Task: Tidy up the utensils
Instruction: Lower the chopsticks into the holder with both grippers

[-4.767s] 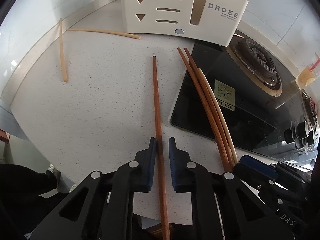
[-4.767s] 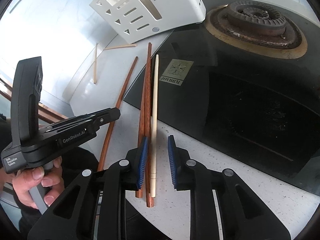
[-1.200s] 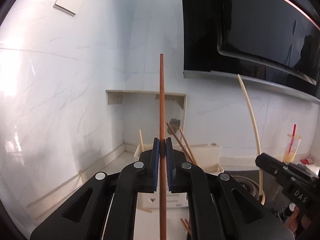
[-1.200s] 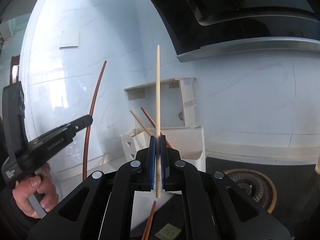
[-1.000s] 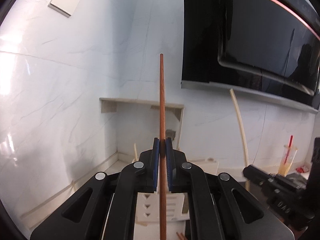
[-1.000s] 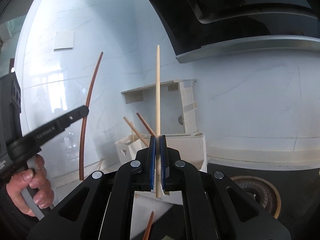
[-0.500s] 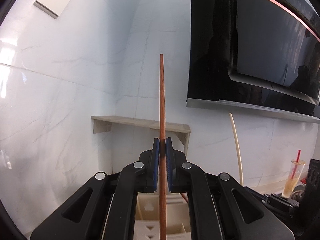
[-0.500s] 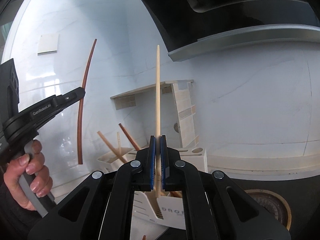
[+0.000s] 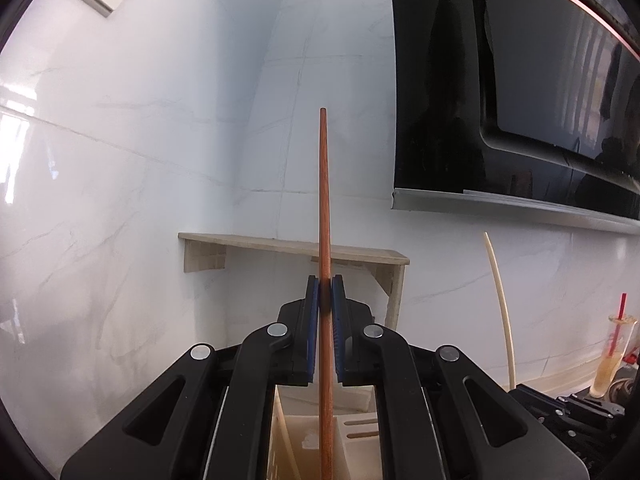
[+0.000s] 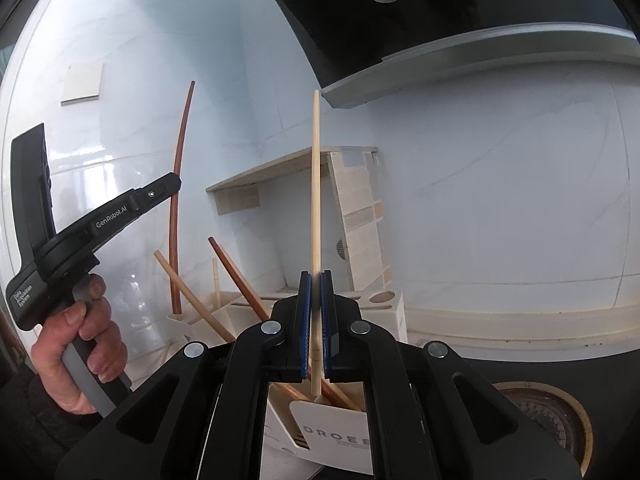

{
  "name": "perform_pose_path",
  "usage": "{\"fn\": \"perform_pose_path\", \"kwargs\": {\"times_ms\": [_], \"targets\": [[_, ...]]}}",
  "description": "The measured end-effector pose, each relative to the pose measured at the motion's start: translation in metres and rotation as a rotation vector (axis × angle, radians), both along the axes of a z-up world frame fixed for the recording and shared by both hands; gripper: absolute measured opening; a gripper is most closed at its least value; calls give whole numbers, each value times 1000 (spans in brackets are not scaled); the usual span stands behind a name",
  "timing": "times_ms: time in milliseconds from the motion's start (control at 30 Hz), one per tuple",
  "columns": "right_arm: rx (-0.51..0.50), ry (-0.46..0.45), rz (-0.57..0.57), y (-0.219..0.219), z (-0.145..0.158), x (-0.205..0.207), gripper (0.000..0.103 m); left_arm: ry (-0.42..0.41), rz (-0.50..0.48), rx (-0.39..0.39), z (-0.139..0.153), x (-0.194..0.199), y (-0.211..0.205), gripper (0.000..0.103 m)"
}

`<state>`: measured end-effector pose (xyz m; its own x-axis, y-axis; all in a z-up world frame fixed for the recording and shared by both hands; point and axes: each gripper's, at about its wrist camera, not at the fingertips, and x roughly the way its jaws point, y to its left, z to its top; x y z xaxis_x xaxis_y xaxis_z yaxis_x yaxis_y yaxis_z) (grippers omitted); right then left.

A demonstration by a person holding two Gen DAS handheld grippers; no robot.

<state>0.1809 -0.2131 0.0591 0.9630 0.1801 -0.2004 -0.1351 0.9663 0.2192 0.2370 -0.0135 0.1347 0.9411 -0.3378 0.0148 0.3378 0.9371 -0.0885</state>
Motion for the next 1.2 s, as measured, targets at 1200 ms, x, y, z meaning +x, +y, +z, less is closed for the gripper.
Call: {"fn": "perform_pose_path", "kwargs": {"times_ms": [1200], "targets": [[3, -15, -8, -3, -16, 14, 6, -14, 24, 20, -26, 18, 3, 6]]}}
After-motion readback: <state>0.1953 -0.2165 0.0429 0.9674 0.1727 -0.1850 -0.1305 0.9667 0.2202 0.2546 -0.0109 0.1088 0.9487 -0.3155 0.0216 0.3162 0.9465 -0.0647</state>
